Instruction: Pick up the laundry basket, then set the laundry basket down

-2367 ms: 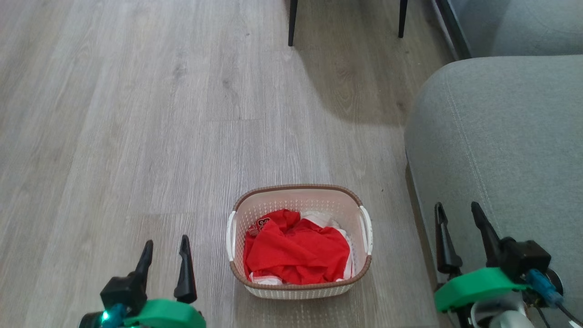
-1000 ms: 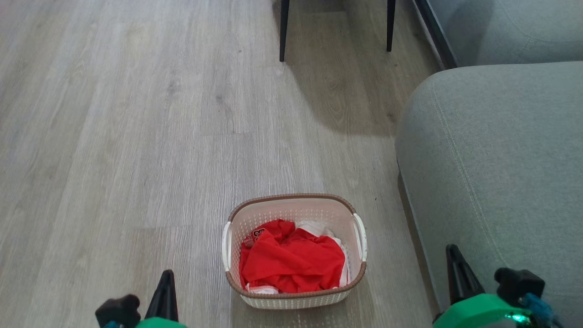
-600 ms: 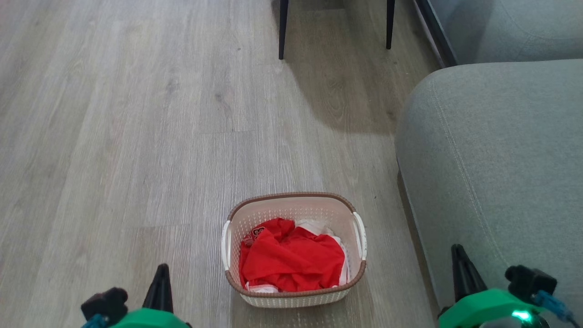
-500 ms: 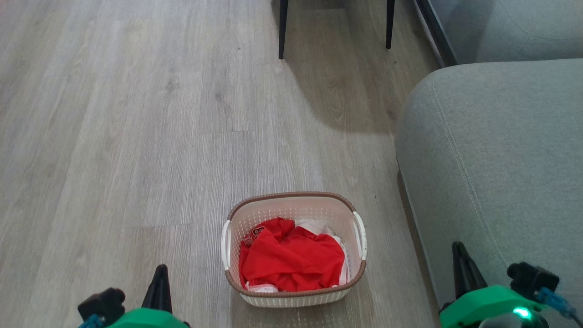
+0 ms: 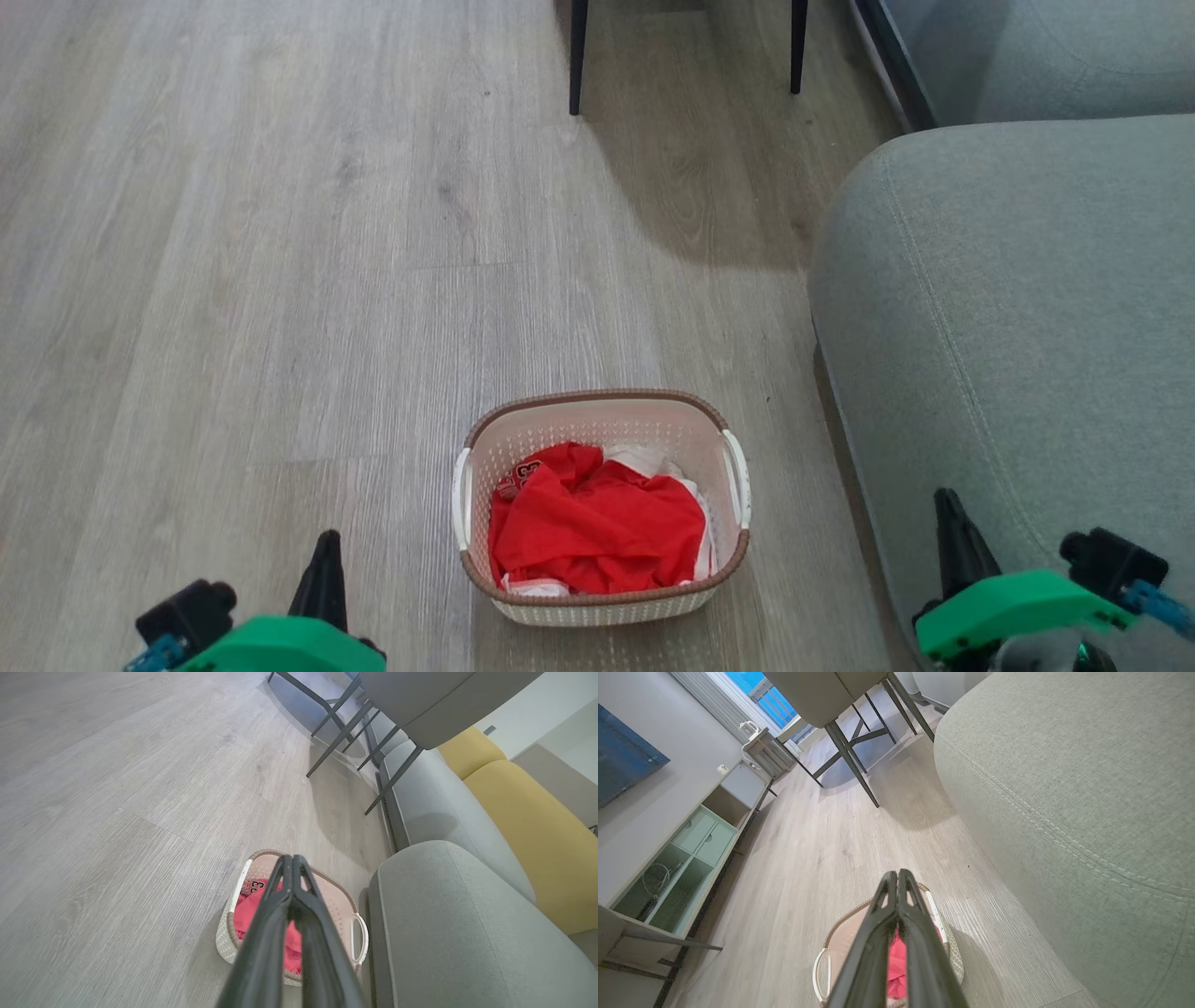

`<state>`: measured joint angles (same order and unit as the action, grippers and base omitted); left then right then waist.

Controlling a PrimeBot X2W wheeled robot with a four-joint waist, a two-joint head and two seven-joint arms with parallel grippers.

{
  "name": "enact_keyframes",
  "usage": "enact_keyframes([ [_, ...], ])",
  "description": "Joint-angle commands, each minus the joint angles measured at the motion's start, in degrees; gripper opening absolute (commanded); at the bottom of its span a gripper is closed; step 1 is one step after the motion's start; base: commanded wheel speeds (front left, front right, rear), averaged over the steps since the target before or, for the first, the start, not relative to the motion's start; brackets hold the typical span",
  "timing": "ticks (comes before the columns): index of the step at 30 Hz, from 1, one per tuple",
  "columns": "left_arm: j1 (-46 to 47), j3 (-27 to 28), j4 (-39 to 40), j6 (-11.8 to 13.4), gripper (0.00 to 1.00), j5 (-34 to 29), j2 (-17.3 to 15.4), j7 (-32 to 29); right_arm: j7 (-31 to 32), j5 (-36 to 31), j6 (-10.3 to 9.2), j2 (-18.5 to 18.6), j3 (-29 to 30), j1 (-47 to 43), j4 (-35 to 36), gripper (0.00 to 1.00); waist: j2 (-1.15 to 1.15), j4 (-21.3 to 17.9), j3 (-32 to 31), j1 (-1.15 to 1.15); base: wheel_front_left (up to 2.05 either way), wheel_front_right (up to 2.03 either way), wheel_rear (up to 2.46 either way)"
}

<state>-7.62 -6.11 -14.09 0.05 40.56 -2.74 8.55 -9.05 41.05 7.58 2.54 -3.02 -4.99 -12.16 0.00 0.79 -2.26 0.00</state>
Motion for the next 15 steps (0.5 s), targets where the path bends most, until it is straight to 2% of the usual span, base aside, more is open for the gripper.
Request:
enact_keyframes([
  [1,3.70,1.65,1.45,-0.40,0.00,1.80,-0.68,-0.42,0.43,1.88,-0.03,1.25,0.23,3.06,1.56,0.00,0.00,-0.01,0.05,0.00,0.00,0.00,0.00],
  [15,5.41,3.25,1.23,-1.63,0.00,10.64,-0.79,-2.71,2.62,10.81,-0.04,1.46,1.32,4.41,1.00,0.00,0.00,-0.15,0.46,0.00,0.00,0.00,0.00],
])
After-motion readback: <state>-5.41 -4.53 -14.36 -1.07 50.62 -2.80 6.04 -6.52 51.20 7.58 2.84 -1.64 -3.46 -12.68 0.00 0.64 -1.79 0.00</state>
